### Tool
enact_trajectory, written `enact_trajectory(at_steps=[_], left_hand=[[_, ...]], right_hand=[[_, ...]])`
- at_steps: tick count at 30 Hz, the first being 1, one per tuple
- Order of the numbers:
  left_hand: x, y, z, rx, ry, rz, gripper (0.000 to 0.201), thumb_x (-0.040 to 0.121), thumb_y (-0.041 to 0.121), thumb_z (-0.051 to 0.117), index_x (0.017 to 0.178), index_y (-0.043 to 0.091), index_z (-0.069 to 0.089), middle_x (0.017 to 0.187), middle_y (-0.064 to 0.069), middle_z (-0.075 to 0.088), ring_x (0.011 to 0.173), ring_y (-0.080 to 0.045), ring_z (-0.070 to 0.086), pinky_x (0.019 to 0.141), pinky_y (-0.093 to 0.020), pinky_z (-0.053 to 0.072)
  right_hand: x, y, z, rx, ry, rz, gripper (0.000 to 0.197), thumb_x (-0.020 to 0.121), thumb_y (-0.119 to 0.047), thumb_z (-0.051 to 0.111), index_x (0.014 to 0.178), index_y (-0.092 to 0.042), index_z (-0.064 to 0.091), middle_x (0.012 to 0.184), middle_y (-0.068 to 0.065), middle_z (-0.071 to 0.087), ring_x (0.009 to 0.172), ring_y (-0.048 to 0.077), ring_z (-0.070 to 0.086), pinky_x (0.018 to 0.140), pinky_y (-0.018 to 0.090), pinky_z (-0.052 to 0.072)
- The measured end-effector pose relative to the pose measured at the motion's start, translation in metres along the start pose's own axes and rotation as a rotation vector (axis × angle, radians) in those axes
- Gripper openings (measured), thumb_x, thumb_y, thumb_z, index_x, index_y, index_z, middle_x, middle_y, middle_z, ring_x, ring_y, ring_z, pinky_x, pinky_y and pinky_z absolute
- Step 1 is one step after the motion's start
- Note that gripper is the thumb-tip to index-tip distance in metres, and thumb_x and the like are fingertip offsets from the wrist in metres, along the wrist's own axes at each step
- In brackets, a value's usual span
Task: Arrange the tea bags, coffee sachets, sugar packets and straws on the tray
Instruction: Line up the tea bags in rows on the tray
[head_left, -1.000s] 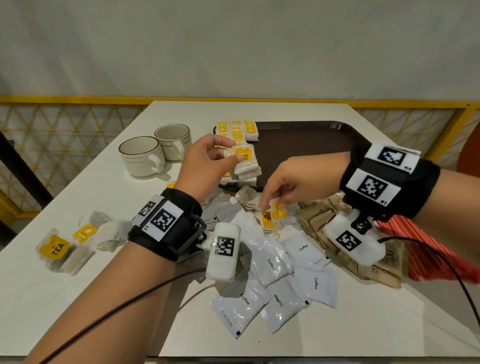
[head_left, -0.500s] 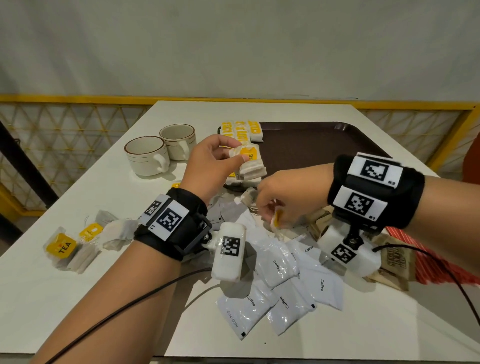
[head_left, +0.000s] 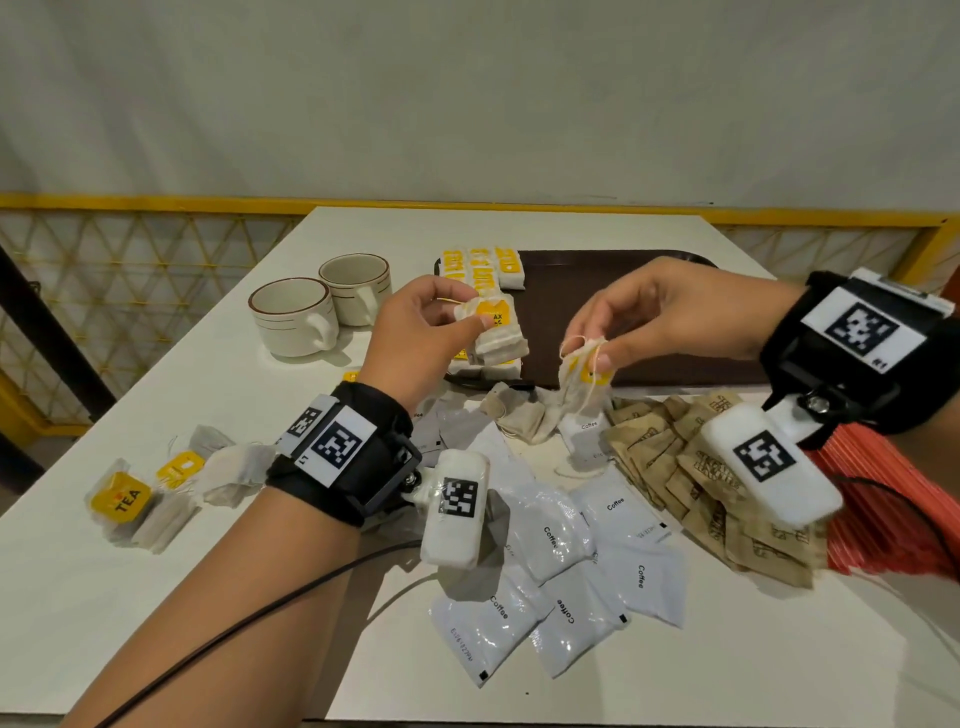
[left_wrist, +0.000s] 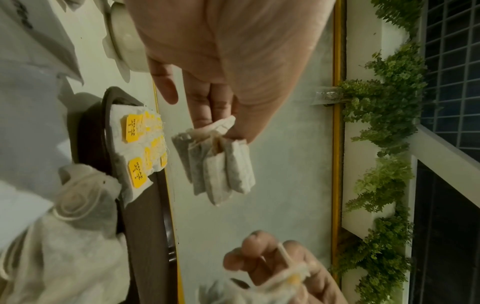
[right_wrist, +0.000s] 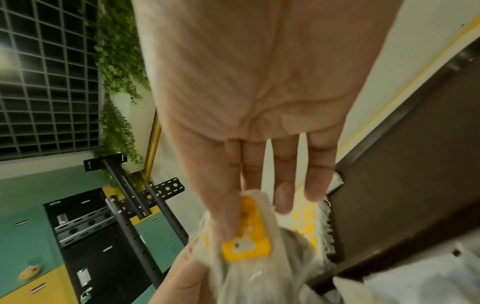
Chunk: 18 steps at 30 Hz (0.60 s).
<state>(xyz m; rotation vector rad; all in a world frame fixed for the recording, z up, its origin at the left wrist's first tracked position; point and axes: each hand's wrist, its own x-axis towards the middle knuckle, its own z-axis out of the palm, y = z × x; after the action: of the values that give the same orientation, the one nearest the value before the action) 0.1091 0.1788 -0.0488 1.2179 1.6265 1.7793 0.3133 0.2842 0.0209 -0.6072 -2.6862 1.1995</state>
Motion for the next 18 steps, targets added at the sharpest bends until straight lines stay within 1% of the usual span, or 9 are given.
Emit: enact_trajectory(at_steps=[4, 7, 8, 9, 12, 13, 15, 16, 18], left_hand=[[0.001, -0.002, 0.001, 0.017, -0.003, -0.002, 0.018, 0.079, 0.007, 0.073, 0.09, 0.015, 0.061, 0.065, 0.007, 0.063, 0.059, -0.002, 0.058, 0.06, -0.013, 0.046], [0.006, -0.002, 0.001, 0.012, 0.016, -0.015, 0.019, 0.078, 0.009, 0.075, 0.089, 0.017, 0.061, 0.067, 0.005, 0.065, 0.068, -0.009, 0.061, 0.074, -0.02, 0.05], [0.01, -0.001, 0.002, 0.013, 0.019, -0.016, 0.019, 0.078, 0.009, 0.075, 0.088, 0.017, 0.062, 0.069, 0.004, 0.065, 0.071, -0.011, 0.062, 0.078, -0.023, 0.051], [0.015, 0.001, 0.002, 0.02, 0.018, -0.018, 0.019, 0.077, 0.009, 0.076, 0.087, 0.017, 0.062, 0.069, 0.004, 0.065, 0.072, -0.011, 0.062, 0.078, -0.023, 0.051], [0.04, 0.01, 0.007, 0.104, -0.018, -0.018, 0.02, 0.077, 0.008, 0.076, 0.085, 0.018, 0.061, 0.07, 0.001, 0.06, 0.064, -0.009, 0.057, 0.064, -0.012, 0.046], [0.05, 0.013, 0.009, 0.147, -0.043, -0.017, 0.02, 0.077, 0.008, 0.076, 0.084, 0.018, 0.061, 0.07, 0.001, 0.06, 0.062, -0.007, 0.056, 0.061, -0.012, 0.046], [0.075, 0.019, 0.014, 0.234, -0.093, -0.013, 0.021, 0.076, 0.007, 0.077, 0.082, 0.019, 0.061, 0.068, 0.003, 0.059, 0.059, -0.003, 0.055, 0.06, -0.014, 0.045], [0.086, 0.019, 0.017, 0.287, -0.11, -0.013, 0.022, 0.075, 0.007, 0.078, 0.08, 0.019, 0.061, 0.067, 0.004, 0.057, 0.058, -0.003, 0.055, 0.06, -0.014, 0.045], [0.113, 0.021, 0.024, 0.418, -0.154, -0.027, 0.022, 0.074, 0.008, 0.079, 0.079, 0.02, 0.061, 0.068, 0.004, 0.058, 0.061, -0.007, 0.056, 0.058, -0.018, 0.045]], right_hand=[[0.001, 0.007, -0.003, 0.022, 0.092, 0.017, 0.008, 0.078, -0.009, 0.072, 0.084, -0.014, 0.069, 0.091, 0.002, 0.074, 0.087, 0.013, 0.07, 0.085, 0.024, 0.053], [0.009, 0.012, -0.007, 0.03, 0.169, 0.009, 0.008, 0.081, -0.008, 0.07, 0.085, -0.013, 0.067, 0.082, -0.004, 0.072, 0.077, 0.006, 0.068, 0.078, 0.021, 0.051], [0.013, 0.014, -0.009, 0.029, 0.195, 0.003, 0.008, 0.081, -0.007, 0.07, 0.085, -0.013, 0.066, 0.082, -0.003, 0.072, 0.076, 0.006, 0.067, 0.078, 0.021, 0.051], [0.017, 0.015, -0.012, 0.022, 0.224, -0.004, 0.008, 0.081, -0.008, 0.07, 0.085, -0.013, 0.066, 0.083, -0.001, 0.071, 0.077, 0.008, 0.067, 0.079, 0.022, 0.051], [0.034, 0.021, -0.023, -0.04, 0.325, -0.023, 0.011, 0.081, -0.005, 0.072, 0.085, -0.013, 0.066, 0.081, 0.002, 0.069, 0.074, 0.009, 0.064, 0.079, 0.021, 0.05], [0.04, 0.023, -0.026, -0.062, 0.349, -0.021, 0.011, 0.08, -0.004, 0.072, 0.087, -0.011, 0.066, 0.079, 0.002, 0.068, 0.07, 0.006, 0.063, 0.076, 0.018, 0.05], [0.053, 0.029, -0.033, -0.102, 0.375, -0.006, 0.014, 0.08, -0.002, 0.071, 0.093, -0.006, 0.067, 0.076, 0.001, 0.066, 0.066, 0.002, 0.06, 0.073, 0.017, 0.05], [0.06, 0.033, -0.034, -0.116, 0.382, -0.003, 0.016, 0.08, -0.001, 0.071, 0.095, -0.004, 0.066, 0.076, 0.001, 0.064, 0.067, 0.004, 0.059, 0.074, 0.019, 0.051], [0.074, 0.041, -0.041, -0.135, 0.404, -0.006, 0.016, 0.08, 0.0, 0.071, 0.094, -0.006, 0.066, 0.078, 0.001, 0.062, 0.073, 0.011, 0.058, 0.08, 0.029, 0.052]])
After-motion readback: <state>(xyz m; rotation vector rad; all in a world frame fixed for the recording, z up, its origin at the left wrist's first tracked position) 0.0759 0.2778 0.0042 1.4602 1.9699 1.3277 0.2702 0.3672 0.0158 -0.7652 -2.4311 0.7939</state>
